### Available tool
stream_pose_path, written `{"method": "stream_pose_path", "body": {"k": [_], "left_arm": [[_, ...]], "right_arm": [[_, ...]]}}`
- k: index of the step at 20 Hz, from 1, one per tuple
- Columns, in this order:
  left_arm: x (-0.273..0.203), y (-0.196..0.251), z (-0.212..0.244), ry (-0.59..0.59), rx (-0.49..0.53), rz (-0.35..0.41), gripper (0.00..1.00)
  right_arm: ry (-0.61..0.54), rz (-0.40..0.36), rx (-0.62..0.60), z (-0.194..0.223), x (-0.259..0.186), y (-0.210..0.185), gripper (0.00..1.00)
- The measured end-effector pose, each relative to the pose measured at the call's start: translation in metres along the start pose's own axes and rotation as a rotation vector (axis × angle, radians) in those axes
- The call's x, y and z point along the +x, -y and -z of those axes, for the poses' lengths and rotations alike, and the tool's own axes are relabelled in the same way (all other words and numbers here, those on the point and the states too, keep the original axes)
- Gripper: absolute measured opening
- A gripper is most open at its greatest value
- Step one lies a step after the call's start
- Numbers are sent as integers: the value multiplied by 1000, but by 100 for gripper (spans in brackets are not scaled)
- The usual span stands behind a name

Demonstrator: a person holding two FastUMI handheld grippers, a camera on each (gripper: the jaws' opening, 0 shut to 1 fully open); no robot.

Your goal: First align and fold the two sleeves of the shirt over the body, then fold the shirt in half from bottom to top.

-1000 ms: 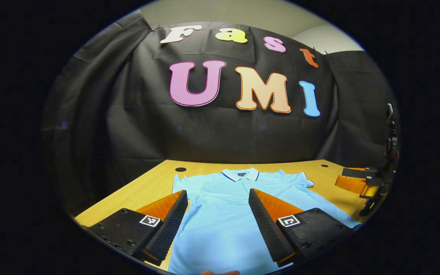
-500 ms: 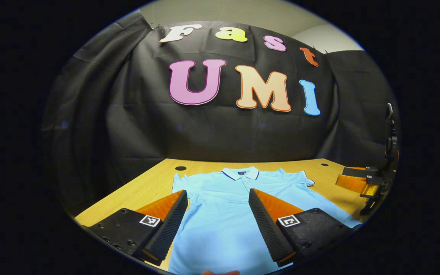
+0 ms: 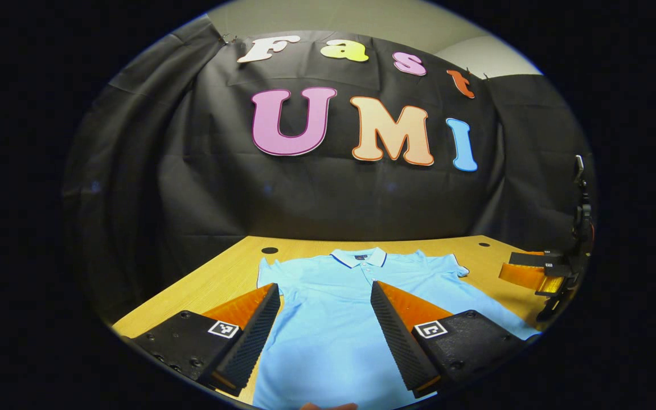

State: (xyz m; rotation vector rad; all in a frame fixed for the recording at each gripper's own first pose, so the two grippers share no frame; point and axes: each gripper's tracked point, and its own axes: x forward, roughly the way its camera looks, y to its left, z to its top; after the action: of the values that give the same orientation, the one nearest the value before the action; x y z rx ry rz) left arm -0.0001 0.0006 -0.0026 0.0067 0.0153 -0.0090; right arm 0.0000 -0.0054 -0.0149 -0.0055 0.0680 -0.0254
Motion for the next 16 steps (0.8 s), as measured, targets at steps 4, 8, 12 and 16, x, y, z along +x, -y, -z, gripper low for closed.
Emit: {"method": "stream_pose_path", "body": {"k": [4, 8, 12, 16], "left_arm": [[1, -13, 1, -7, -13, -23, 95], [0, -15, 1, -10, -9, -28, 95], [-2, -9, -3, -3, -11, -6, 95], [-4, -9, -2, -10, -20, 4, 95]], "right_arm": [[-7, 7, -12, -1, 1, 0, 98], [-56, 24, -47, -5, 19, 12, 98], [-141, 50, -68, -11, 43, 29, 98], [-197, 107, -30, -26, 74, 55, 98]]}}
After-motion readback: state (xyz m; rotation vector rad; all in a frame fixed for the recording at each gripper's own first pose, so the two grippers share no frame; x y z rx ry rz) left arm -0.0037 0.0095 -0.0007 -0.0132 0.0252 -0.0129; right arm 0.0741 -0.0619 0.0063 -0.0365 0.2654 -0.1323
